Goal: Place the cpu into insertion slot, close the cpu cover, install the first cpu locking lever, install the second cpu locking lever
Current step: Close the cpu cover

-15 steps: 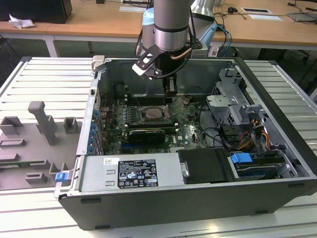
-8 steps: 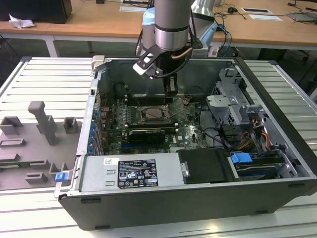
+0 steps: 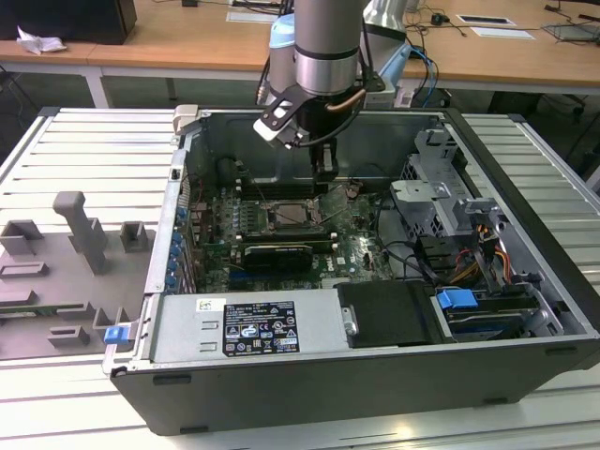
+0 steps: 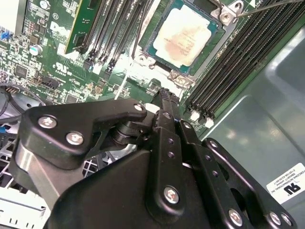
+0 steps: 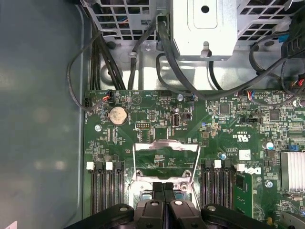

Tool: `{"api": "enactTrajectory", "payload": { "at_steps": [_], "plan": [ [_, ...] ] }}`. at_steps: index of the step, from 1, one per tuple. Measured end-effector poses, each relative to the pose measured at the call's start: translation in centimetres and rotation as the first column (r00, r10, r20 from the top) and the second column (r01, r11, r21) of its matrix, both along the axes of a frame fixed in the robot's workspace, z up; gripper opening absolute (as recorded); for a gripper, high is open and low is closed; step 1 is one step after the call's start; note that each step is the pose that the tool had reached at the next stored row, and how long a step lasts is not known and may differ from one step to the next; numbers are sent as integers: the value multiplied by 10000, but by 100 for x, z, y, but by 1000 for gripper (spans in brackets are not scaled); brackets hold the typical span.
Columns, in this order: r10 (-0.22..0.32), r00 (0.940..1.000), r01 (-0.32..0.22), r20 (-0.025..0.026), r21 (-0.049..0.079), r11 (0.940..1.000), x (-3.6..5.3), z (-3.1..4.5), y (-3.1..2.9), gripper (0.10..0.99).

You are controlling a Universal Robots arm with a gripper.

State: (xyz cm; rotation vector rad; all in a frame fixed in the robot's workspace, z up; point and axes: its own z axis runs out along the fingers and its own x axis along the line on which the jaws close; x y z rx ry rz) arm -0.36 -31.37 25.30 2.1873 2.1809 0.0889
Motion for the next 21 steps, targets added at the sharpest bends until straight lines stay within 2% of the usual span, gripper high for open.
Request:
{"api": "enactTrajectory", "payload": {
  "at_steps": [13, 21],
  "plan": [
    [8, 10000, -8, 1, -5, 10000, 29, 0, 52, 106],
    [12, 10000, -12, -5, -7, 10000, 178, 0, 84, 106]
  ]
}}
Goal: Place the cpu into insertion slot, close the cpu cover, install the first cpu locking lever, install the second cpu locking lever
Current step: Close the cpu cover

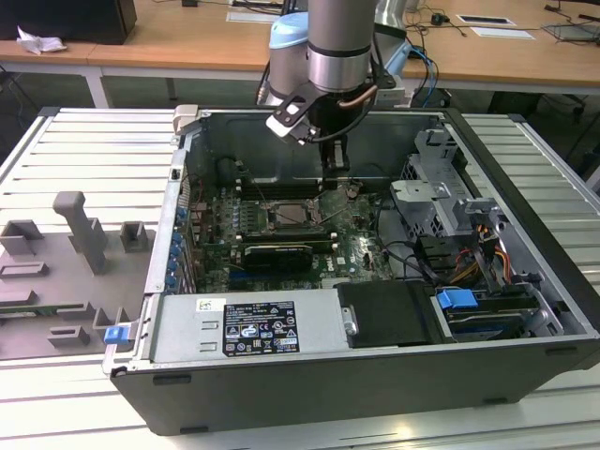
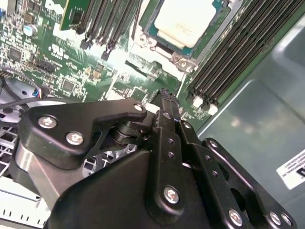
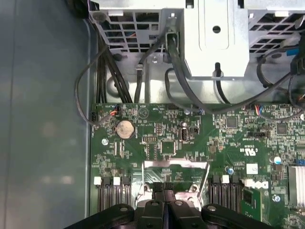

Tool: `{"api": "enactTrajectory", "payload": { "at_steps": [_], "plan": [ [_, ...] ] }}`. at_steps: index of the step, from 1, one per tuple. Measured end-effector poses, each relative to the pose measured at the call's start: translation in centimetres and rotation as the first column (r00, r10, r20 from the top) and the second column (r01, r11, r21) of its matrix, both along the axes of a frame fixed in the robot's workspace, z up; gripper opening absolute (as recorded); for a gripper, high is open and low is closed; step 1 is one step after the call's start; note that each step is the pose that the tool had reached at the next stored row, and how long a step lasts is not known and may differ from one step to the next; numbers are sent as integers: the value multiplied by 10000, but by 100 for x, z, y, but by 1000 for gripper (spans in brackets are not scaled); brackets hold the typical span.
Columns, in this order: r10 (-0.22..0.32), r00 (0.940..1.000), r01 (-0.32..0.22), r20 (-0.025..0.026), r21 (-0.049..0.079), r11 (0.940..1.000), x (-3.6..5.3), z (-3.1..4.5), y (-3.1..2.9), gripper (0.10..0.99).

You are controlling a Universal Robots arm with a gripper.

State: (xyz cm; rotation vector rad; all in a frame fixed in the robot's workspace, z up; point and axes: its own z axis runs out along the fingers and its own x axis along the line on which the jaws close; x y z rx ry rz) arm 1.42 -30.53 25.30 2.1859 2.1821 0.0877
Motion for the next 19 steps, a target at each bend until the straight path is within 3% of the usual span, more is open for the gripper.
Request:
{"api": "enactTrajectory", "payload": {
  "at_steps": [12, 19],
  "plan": [
    [41, 10000, -41, -16, -2, 10000, 143, 0, 6, 106],
    [87, 10000, -87, -16, -3, 10000, 183, 0, 10, 106]
  ]
}}
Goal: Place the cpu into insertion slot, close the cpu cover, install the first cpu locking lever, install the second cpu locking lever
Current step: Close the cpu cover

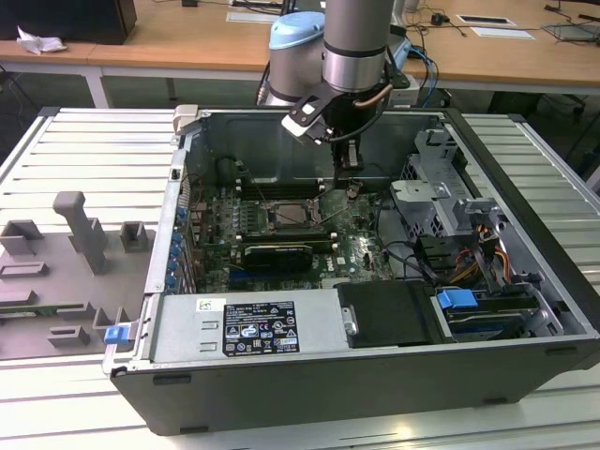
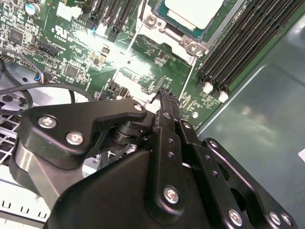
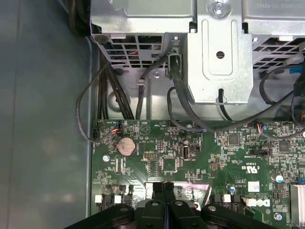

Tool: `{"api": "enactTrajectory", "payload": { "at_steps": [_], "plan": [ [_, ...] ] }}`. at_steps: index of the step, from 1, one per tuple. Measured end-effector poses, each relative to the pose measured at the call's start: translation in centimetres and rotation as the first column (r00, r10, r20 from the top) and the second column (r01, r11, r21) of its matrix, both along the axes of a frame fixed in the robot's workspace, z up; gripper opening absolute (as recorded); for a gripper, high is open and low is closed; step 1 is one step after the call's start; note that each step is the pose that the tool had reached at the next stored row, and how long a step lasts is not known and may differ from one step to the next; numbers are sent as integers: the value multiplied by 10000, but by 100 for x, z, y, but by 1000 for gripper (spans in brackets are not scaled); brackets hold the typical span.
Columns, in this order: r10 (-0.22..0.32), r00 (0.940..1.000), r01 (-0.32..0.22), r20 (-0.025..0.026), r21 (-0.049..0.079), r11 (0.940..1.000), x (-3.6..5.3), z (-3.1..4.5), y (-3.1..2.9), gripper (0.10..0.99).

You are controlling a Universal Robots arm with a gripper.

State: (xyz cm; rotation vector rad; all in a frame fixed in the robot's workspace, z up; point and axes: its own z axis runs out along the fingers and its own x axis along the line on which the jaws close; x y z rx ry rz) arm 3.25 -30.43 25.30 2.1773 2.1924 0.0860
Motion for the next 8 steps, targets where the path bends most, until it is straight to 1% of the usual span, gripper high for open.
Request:
{"api": "enactTrajectory", "payload": {
  "at_steps": [6, 8],
  "plan": [
    [78, 10000, -78, -1, 1, 10000, 72, 0, 4, 106],
    [108, 9999, -108, -1, 1, 9999, 111, 0, 6, 106]
  ]
}}
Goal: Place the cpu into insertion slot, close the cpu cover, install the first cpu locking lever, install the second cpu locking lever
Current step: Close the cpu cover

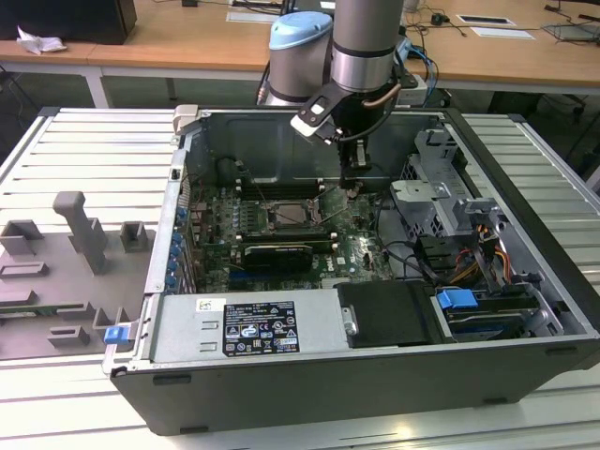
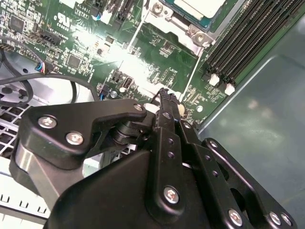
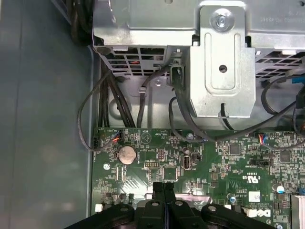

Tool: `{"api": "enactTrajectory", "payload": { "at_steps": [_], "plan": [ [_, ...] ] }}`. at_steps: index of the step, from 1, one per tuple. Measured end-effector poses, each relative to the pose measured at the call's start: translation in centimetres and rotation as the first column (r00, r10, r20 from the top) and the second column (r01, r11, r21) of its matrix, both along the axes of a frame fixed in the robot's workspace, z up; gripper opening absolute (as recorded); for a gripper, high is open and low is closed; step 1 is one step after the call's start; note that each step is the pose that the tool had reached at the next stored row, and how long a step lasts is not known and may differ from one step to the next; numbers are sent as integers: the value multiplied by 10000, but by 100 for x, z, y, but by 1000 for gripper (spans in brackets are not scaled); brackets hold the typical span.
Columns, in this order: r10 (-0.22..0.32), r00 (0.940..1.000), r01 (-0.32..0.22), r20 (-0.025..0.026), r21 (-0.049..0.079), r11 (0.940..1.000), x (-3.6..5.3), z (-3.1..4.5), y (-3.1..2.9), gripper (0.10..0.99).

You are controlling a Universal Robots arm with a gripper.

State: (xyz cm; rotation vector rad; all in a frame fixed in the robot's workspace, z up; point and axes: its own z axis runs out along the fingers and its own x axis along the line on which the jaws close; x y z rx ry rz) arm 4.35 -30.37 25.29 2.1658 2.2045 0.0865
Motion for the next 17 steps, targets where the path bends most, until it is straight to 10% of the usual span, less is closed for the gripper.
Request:
{"api": "enactTrajectory", "payload": {
  "at_steps": [17],
  "plan": [
    [98, 10000, -98, -9, -1, 10000, 201, 0, 12, 106]
  ]
}}
